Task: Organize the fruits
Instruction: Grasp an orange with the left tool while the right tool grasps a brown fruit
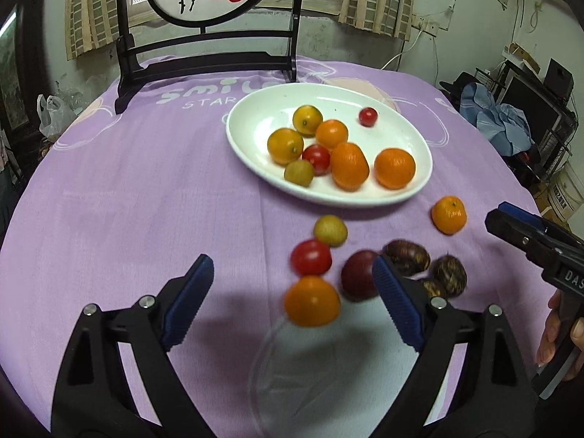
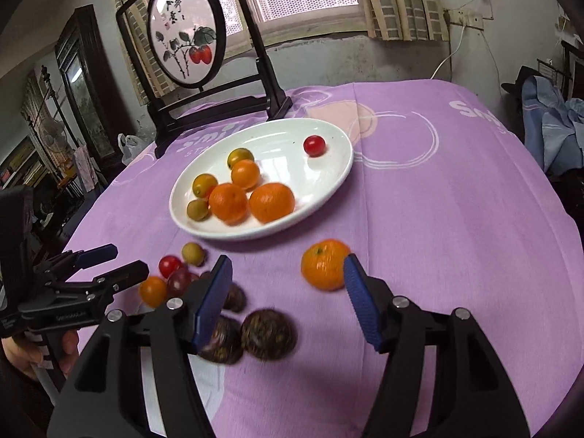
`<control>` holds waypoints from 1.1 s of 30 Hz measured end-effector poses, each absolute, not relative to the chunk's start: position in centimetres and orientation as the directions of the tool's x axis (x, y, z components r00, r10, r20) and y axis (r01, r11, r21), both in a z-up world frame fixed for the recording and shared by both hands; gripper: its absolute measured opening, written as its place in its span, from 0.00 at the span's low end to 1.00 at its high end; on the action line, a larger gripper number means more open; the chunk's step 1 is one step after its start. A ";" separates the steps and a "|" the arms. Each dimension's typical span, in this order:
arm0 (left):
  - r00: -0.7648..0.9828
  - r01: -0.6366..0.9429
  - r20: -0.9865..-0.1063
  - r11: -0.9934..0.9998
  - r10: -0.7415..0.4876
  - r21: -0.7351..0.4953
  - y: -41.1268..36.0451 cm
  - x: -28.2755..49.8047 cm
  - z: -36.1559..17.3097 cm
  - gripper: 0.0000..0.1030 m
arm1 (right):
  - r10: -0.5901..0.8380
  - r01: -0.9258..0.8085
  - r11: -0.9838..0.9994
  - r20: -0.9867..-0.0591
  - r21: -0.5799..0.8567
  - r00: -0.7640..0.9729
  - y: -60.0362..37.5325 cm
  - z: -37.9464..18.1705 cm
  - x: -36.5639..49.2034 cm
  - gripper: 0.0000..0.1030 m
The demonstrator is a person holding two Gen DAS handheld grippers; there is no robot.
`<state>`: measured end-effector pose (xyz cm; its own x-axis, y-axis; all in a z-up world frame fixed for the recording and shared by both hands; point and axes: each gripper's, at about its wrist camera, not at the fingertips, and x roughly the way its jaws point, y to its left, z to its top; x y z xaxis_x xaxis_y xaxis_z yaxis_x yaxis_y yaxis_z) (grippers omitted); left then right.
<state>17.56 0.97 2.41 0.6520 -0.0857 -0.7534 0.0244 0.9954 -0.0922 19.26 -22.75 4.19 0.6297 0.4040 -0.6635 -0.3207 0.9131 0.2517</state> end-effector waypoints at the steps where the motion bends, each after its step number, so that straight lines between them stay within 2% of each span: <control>1: 0.653 0.029 -0.752 0.995 -0.087 -0.091 1.0 17.1 2.2 0.88 | 0.407 -0.326 0.912 -0.663 0.250 0.629 -22.8 4.1 18.8 0.62; 5: 0.668 0.034 -0.739 0.996 -0.081 -0.079 1.4 15.6 1.2 0.88 | 0.387 -0.342 0.916 -0.677 0.208 0.626 -22.8 3.3 17.0 0.62; 12: 0.635 0.072 -0.768 0.996 -0.085 -0.050 0.6 15.7 -0.6 0.88 | 0.348 -0.332 0.928 -0.701 0.166 0.622 -22.3 2.7 17.0 0.62; 15: 0.626 0.072 -0.776 0.997 -0.077 -0.041 0.4 16.1 -1.3 0.85 | 0.352 -0.351 0.924 -0.695 0.153 0.626 -22.0 2.9 16.6 0.62; 16: 0.617 0.076 -0.783 0.996 -0.084 -0.046 0.3 16.3 -1.6 0.77 | 0.353 -0.357 0.923 -0.695 0.147 0.627 -21.9 3.0 16.5 0.62; 17: 0.606 0.082 -0.790 0.995 -0.092 -0.053 0.3 16.6 -1.8 0.58 | 0.353 -0.363 0.921 -0.696 0.140 0.626 -21.7 3.0 16.4 0.62; 18: 0.605 0.083 -0.792 0.996 -0.084 -0.042 0.2 16.7 -2.0 0.57 | 0.355 -0.370 0.919 -0.697 0.137 0.623 -21.5 3.0 16.3 0.62; 19: 0.612 0.103 -0.786 0.994 -0.088 -0.031 -0.1 16.7 -1.8 0.41 | 0.356 -0.377 0.917 -0.699 0.133 0.620 -21.4 2.9 16.3 0.62; 20: 0.608 0.113 -0.789 0.993 -0.088 -0.023 -0.3 16.6 -1.7 0.38 | 0.355 -0.384 0.915 -0.704 0.126 0.615 -21.2 2.9 16.2 0.62; 26: 0.606 0.109 -0.788 0.993 -0.105 -0.048 0.1 16.3 -1.1 0.38 | 0.278 -0.402 0.915 -0.768 0.028 0.578 -20.2 1.4 16.4 0.62; 33: 0.601 0.123 -0.789 0.990 -0.131 -0.071 0.1 16.1 -0.9 0.38 | 0.237 -0.433 0.901 -0.819 -0.015 0.522 -18.9 -1.2 16.8 0.61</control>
<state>16.11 0.13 -0.88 0.6009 -0.1310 -0.7885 0.1226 0.9899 -0.0709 16.83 -18.89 -1.16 0.5224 0.2372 -0.8190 -0.4328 0.9014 -0.0150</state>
